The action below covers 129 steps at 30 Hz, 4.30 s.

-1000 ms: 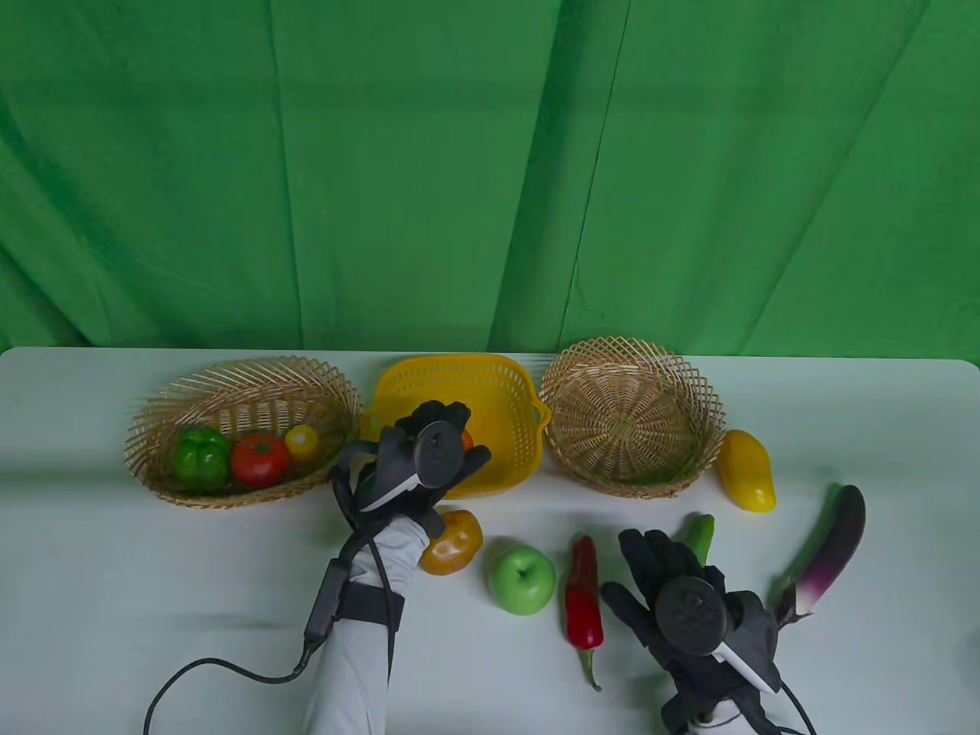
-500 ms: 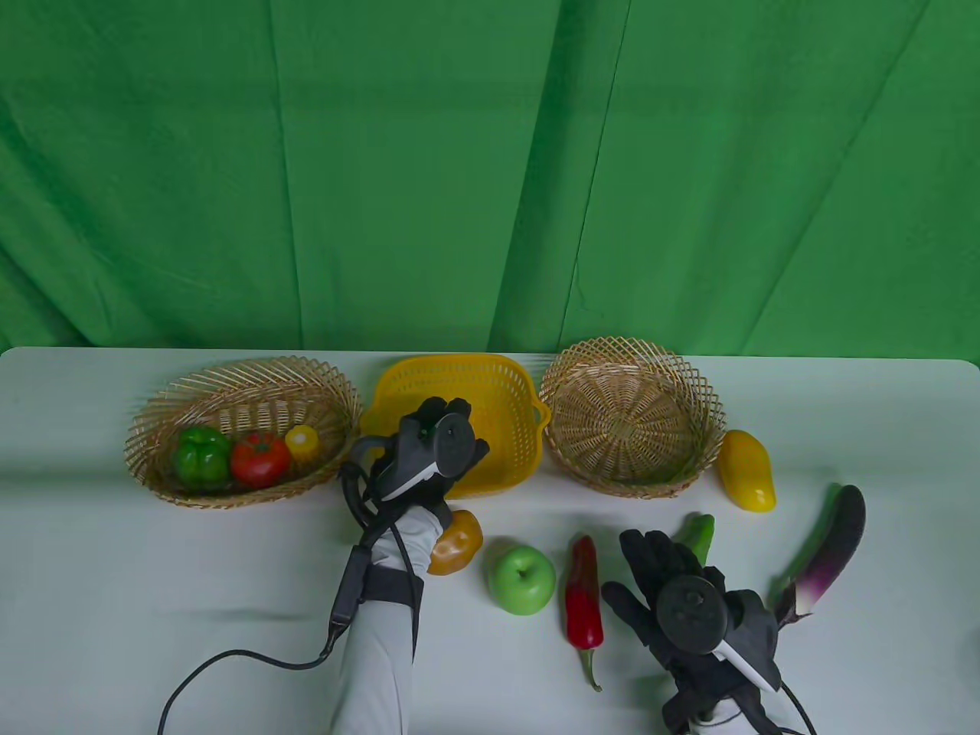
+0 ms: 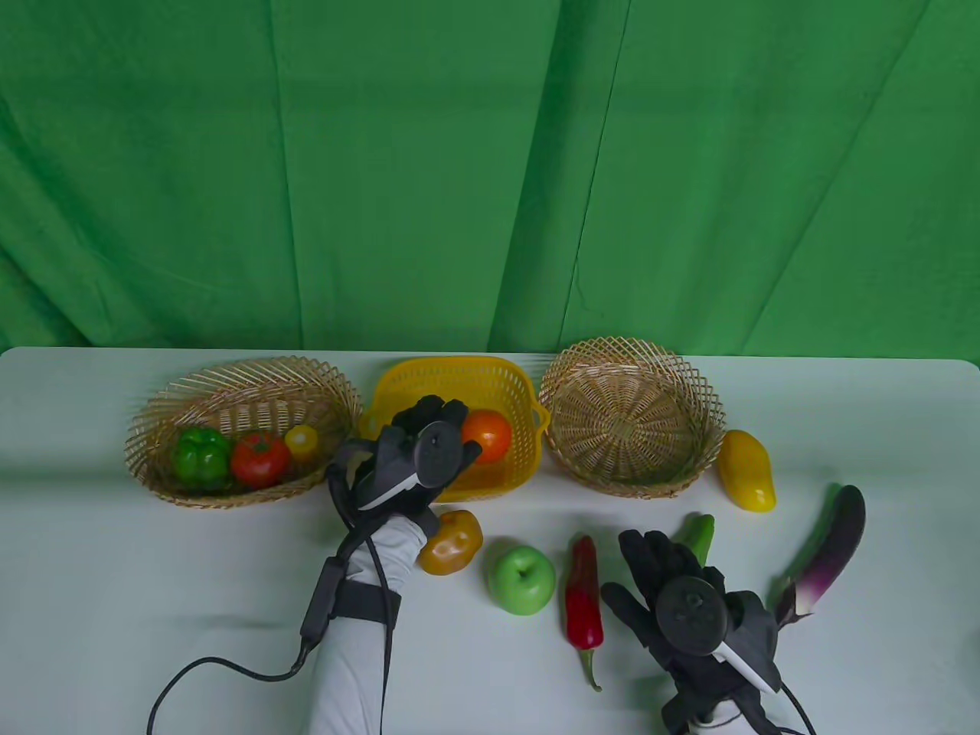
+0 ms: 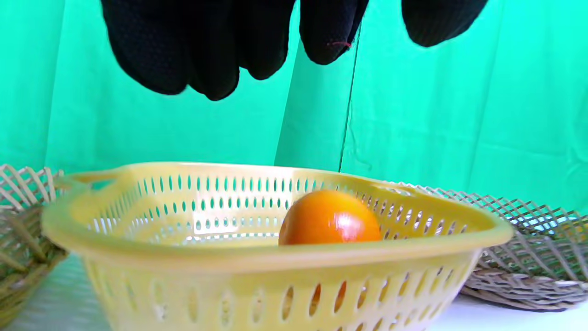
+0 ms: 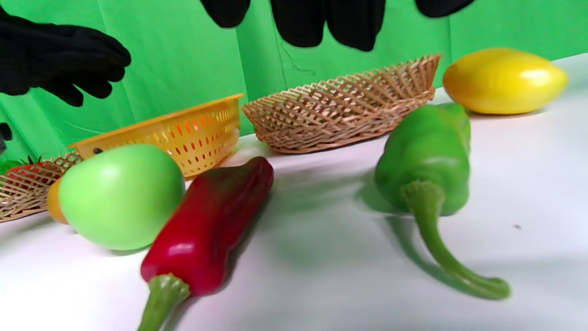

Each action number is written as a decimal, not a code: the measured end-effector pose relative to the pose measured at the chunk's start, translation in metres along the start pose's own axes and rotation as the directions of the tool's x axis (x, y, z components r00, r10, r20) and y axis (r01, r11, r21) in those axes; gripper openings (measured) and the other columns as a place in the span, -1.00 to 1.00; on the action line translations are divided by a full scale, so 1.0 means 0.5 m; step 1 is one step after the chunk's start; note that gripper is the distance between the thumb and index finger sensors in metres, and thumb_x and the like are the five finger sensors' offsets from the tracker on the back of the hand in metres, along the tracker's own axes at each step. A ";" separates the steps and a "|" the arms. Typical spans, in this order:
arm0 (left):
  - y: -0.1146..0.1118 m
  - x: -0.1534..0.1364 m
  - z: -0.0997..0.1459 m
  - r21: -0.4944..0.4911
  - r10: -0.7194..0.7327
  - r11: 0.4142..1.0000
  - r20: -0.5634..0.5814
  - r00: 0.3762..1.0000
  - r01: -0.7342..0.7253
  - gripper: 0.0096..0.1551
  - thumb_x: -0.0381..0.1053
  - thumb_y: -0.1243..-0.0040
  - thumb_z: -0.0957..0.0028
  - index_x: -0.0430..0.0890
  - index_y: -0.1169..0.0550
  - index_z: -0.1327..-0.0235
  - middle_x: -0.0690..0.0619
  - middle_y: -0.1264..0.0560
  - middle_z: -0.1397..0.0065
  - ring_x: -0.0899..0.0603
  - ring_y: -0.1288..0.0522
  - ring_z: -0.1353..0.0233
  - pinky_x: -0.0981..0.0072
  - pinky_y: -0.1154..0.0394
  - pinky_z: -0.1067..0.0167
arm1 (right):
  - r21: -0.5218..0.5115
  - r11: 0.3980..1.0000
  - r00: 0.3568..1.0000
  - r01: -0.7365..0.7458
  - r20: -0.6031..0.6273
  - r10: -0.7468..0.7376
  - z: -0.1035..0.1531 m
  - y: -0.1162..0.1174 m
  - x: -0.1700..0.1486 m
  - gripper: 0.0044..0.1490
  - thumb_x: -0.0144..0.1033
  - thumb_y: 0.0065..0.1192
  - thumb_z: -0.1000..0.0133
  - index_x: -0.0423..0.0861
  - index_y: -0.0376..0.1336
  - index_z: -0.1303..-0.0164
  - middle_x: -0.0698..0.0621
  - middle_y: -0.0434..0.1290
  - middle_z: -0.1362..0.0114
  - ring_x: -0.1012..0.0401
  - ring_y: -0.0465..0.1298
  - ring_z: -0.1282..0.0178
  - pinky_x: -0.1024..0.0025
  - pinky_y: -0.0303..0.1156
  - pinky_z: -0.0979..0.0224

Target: Place 10 objects into 3 containers, with green background

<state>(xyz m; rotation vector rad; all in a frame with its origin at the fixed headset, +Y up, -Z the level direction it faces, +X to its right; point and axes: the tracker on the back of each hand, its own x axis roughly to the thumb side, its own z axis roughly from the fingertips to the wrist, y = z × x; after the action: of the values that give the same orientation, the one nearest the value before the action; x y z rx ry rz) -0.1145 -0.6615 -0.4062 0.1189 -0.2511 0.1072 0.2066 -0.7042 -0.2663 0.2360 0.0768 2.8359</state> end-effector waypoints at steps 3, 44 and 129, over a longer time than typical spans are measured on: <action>0.016 -0.006 0.026 0.026 -0.005 1.000 0.030 1.000 0.004 -0.21 0.40 0.07 -0.18 0.11 -0.29 -0.66 -0.17 -0.34 -0.67 -0.33 -0.46 -0.54 -0.17 -0.49 -0.29 | 0.002 1.000 1.000 0.000 0.004 0.000 0.000 0.001 0.001 0.01 0.42 -0.31 -0.23 0.08 -0.16 -0.82 -0.25 -0.01 -0.87 -0.29 0.04 -0.77 -0.51 -0.10 -0.62; -0.053 -0.183 0.345 0.053 -0.046 0.998 -0.009 0.999 0.046 -0.22 0.39 0.06 -0.19 0.11 -0.30 -0.65 -0.16 -0.34 -0.67 -0.32 -0.47 -0.55 -0.18 -0.48 -0.30 | 0.011 0.999 0.999 -0.037 0.029 0.037 0.001 0.014 0.021 0.00 0.42 -0.31 -0.23 0.08 -0.15 -0.82 -0.24 0.00 -0.86 -0.29 0.04 -0.77 -0.51 -0.09 -0.62; -0.022 -0.181 0.375 0.148 0.095 0.983 0.084 0.992 -0.107 -0.22 0.40 0.07 -0.19 0.11 -0.32 -0.65 -0.16 -0.36 -0.66 -0.32 -0.48 -0.54 -0.19 -0.48 -0.30 | 0.240 0.921 0.945 -0.307 0.190 0.266 -0.175 0.035 0.268 0.17 0.32 0.07 -0.15 -0.02 -0.26 -0.79 -0.27 -0.04 -0.82 -0.23 0.17 -0.67 -0.15 0.10 -0.71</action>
<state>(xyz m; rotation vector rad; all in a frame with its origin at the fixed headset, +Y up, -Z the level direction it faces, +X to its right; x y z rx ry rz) -0.2454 -0.7051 -0.2502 0.2632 -0.3259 0.2230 0.0604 -0.6839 -0.3306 0.5684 0.4277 3.0805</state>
